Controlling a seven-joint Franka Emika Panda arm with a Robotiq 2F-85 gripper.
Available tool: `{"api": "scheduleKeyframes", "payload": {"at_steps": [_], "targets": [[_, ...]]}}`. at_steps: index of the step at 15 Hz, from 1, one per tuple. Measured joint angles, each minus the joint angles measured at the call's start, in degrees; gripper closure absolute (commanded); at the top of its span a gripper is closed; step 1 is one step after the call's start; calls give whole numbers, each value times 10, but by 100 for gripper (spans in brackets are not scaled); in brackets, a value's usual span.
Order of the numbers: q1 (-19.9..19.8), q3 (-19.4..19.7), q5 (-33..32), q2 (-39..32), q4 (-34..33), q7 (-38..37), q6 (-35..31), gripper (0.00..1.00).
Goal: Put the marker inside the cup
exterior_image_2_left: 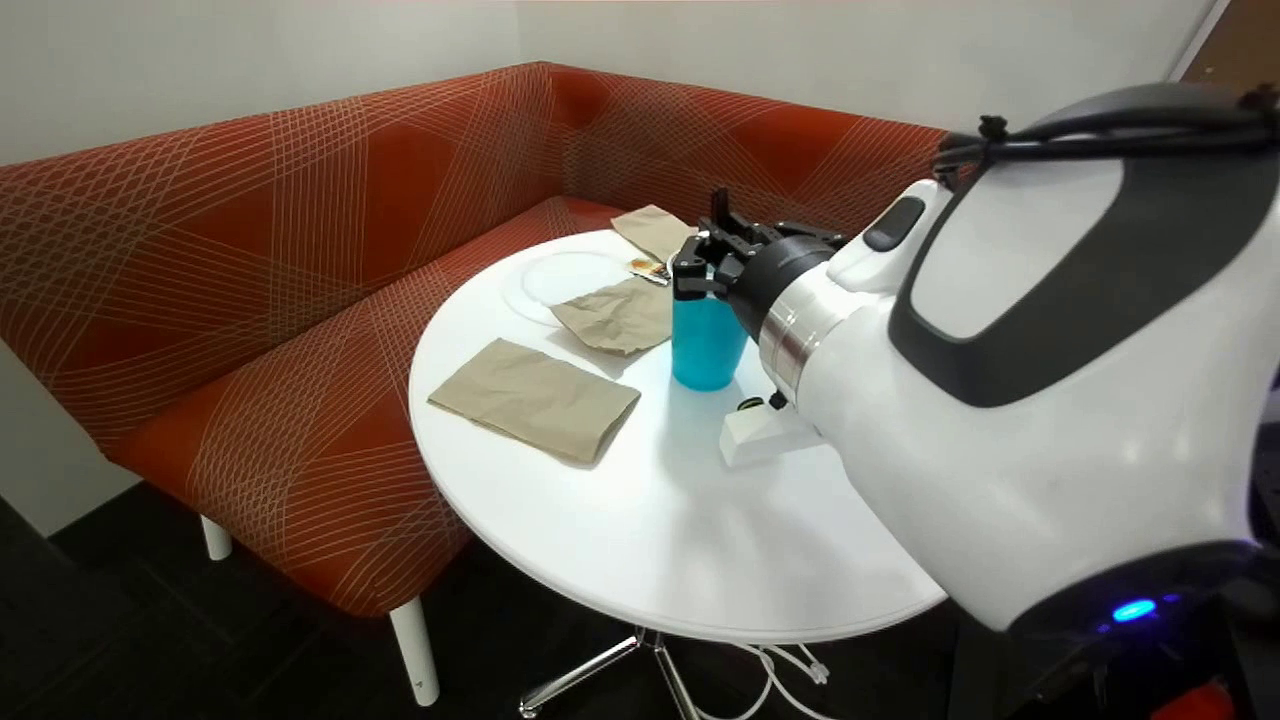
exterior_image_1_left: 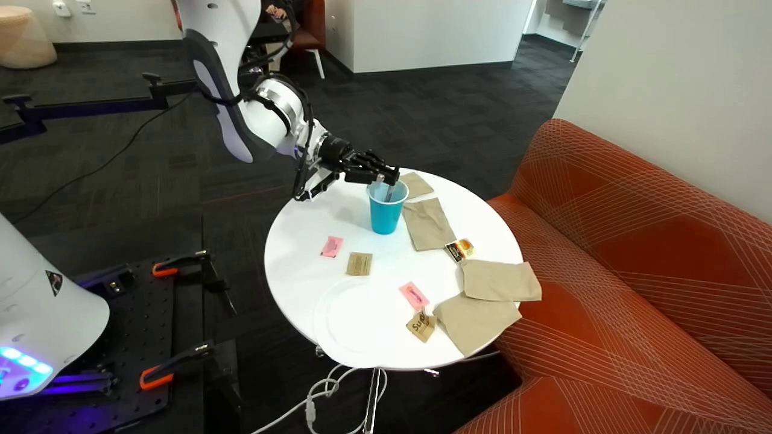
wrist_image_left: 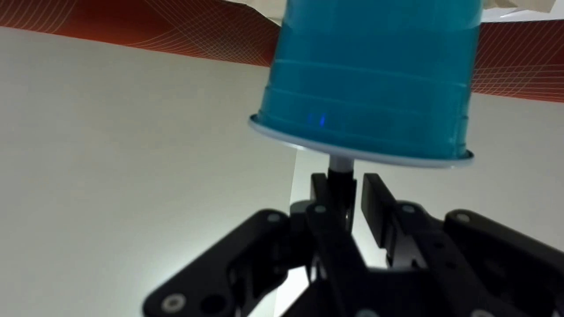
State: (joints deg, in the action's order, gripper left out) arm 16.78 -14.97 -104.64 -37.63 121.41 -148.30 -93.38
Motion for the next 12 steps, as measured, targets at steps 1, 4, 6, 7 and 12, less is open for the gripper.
{"api": "scheduleKeyframes", "payload": {"at_steps": [1, 4, 6, 7, 12], "targets": [[1, 0, 0, -2, -1, -4, 4, 34], [4, -3, 0, -6, -7, -6, 17, 12], [5, -7, 0, -6, -15, -6, 23, 1], [6, -9, 0, -6, -20, -6, 26, 0], [13, -17, 6, 4, -30, -6, 44, 0]]}}
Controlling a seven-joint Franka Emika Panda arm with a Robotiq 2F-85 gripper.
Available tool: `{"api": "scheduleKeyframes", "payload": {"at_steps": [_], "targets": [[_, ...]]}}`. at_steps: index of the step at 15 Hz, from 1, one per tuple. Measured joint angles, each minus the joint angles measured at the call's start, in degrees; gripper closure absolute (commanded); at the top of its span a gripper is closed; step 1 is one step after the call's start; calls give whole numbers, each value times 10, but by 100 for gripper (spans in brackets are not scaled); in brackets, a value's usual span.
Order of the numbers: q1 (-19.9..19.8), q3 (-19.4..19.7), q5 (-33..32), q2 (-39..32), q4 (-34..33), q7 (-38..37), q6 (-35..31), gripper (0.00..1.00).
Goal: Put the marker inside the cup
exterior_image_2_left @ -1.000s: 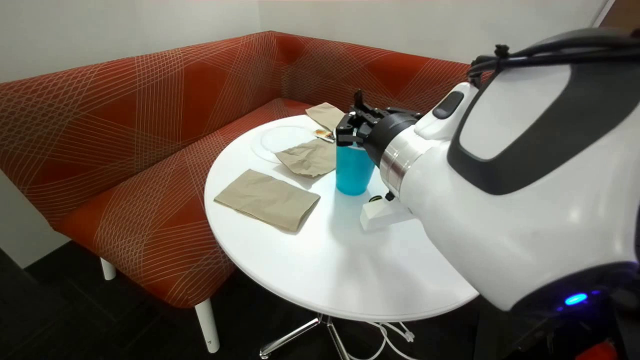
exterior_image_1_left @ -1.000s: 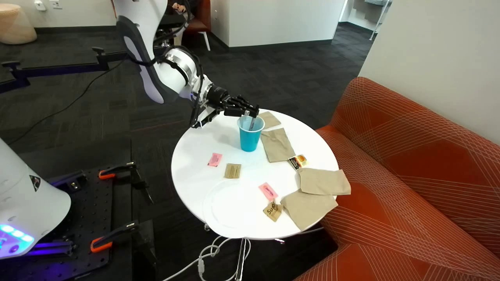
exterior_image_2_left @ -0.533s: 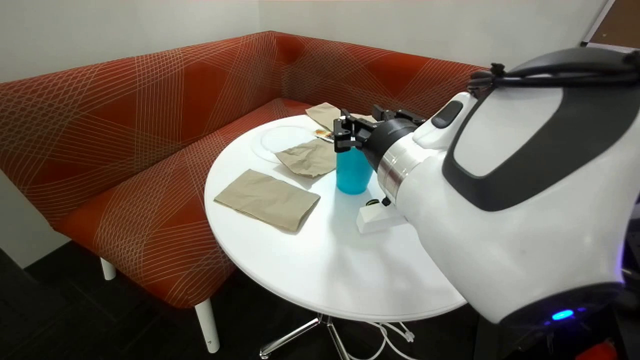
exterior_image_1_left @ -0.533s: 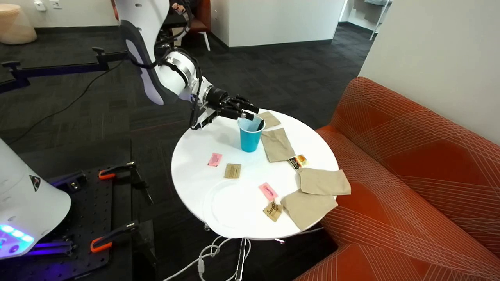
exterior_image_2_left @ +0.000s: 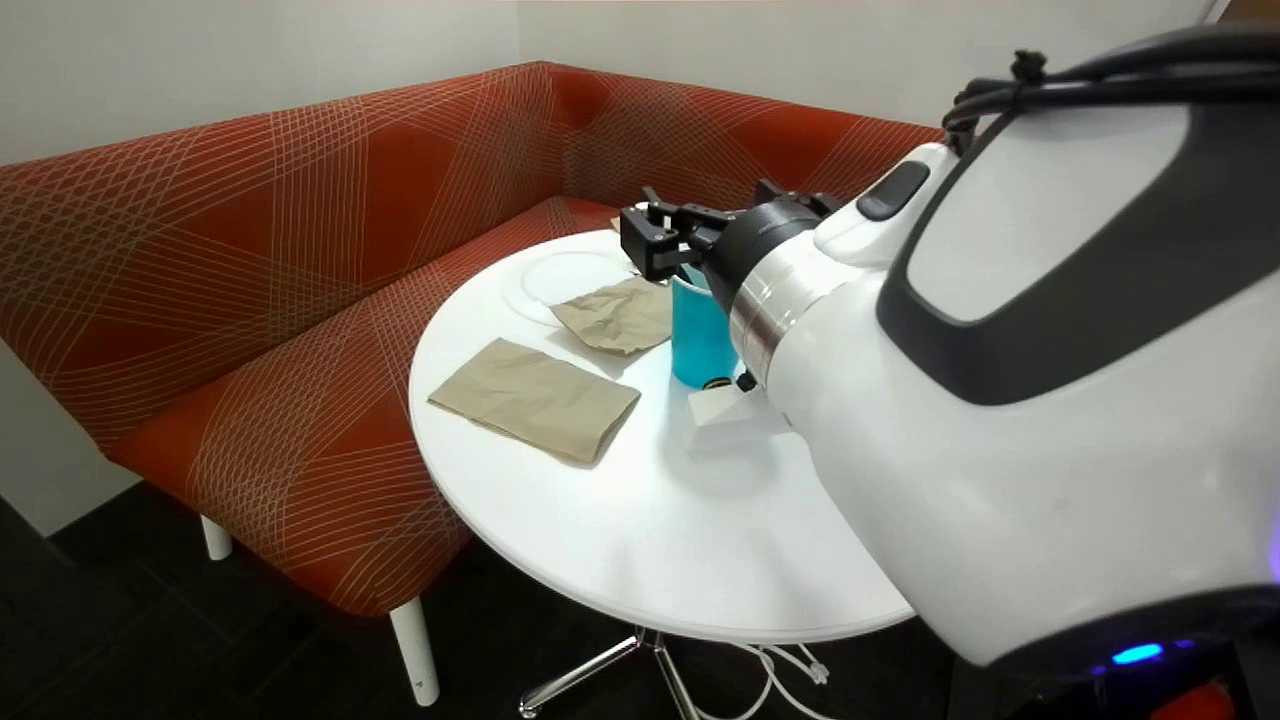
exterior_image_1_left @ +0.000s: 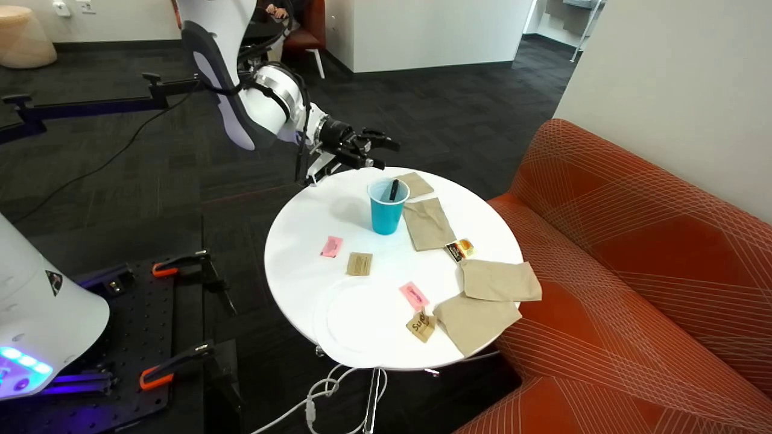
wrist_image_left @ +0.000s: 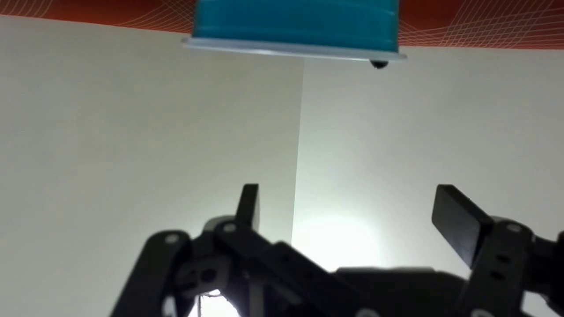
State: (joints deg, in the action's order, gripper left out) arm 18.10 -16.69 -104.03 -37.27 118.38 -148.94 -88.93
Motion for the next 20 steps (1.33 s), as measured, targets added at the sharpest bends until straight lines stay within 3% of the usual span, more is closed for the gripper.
{"api": "scheduleKeyframes", "payload": {"at_steps": [7, 17, 20], "targets": [[0, -8, 31, 59, 38, 1, 8, 0], [-22, -6, 42, 203, 113, 27, 6, 0], [-29, -6, 42, 232, 124, 31, -23, 0]]}}
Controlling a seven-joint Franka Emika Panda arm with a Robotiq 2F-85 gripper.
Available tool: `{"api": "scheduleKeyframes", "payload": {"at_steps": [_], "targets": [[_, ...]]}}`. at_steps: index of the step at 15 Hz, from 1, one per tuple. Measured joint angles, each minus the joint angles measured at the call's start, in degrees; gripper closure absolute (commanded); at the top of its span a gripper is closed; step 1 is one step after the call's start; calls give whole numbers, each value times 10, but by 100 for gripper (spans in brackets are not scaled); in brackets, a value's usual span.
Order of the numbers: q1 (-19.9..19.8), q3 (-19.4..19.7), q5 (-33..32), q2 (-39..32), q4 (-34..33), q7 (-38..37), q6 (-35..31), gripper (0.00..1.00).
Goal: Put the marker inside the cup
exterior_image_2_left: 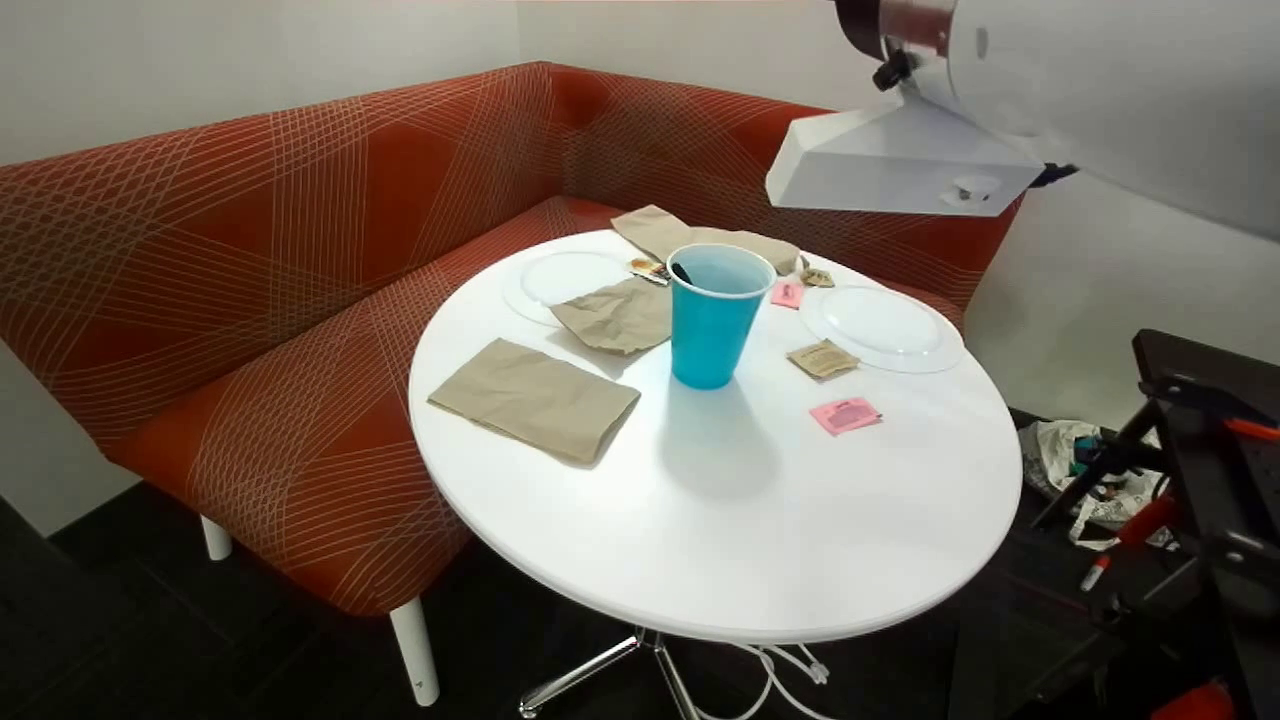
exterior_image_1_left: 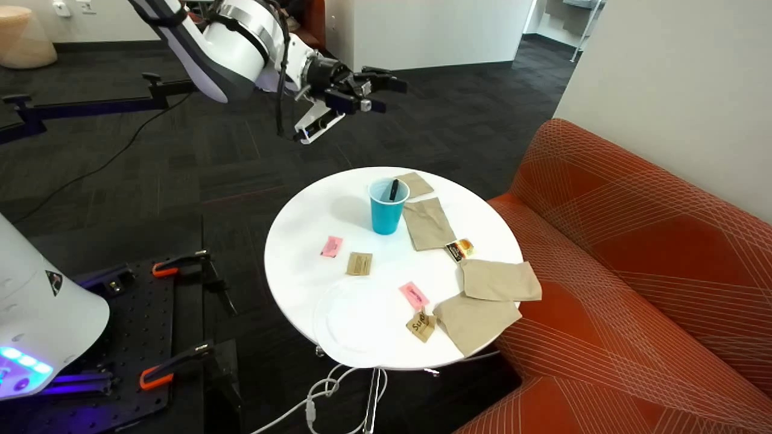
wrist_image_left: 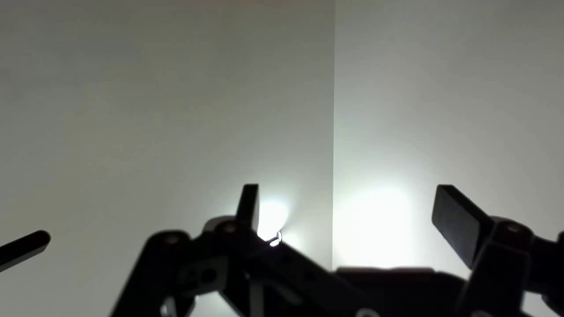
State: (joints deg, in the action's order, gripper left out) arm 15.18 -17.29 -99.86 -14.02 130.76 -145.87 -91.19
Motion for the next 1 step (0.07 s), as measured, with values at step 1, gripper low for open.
{"api": "scheduleKeyframes", "payload": {"at_steps": [1], "targets": [[-3, 0, 0, 8, 4, 0, -14, 0]]}}
